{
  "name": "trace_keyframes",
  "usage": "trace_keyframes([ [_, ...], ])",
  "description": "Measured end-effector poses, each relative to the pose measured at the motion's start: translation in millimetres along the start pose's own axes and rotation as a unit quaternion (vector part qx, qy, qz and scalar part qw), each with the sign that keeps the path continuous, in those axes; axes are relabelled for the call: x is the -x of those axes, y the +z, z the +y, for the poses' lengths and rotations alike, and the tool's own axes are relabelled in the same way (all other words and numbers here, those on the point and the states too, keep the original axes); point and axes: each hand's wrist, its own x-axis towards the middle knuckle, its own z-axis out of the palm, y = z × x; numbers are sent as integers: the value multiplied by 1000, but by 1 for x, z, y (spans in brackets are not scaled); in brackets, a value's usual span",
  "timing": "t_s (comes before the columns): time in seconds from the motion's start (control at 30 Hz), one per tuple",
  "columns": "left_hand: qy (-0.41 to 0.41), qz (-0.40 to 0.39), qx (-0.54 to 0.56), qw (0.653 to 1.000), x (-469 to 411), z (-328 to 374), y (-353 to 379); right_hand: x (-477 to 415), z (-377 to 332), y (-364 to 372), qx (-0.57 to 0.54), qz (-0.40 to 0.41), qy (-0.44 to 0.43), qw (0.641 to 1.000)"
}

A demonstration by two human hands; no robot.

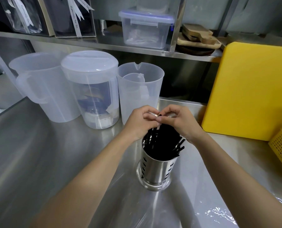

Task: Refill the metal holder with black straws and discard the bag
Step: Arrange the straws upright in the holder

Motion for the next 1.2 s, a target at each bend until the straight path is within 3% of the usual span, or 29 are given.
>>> trace_keyframes([
  [0.23, 99, 72, 63, 990, -1, 52, -16, 0, -32, -15, -54, 50, -110, 991],
  [0.43, 106, 195, 140, 965, 3, 89, -37, 13, -29, -30, 147, 46, -146, 977],
  [0.57, 27, 255, 272, 927, -1, 94, -57, 22, -31, -36, 190, 26, -183, 964],
  [0.67, -56, 208, 417, 883, 2, 87, -58, 28, -37, -38, 166, 15, -207, 964],
  [0.8, -133, 169, 469, 857, 9, 71, -45, 41, -50, -39, 8, 30, -223, 974],
  [0.87, -170, 145, 467, 855, 13, 64, -33, 46, -57, -38, -73, 49, -231, 969],
  [0.97, -224, 127, 376, 890, 19, 51, -19, 52, -64, -41, -130, 155, -247, 948],
  [1.07, -196, 168, 249, 933, 23, 40, -18, 57, -67, -46, -88, 197, -262, 941],
  [1.2, -112, 198, 115, 967, 34, 37, -17, 62, -48, -33, 28, 148, -195, 969],
])
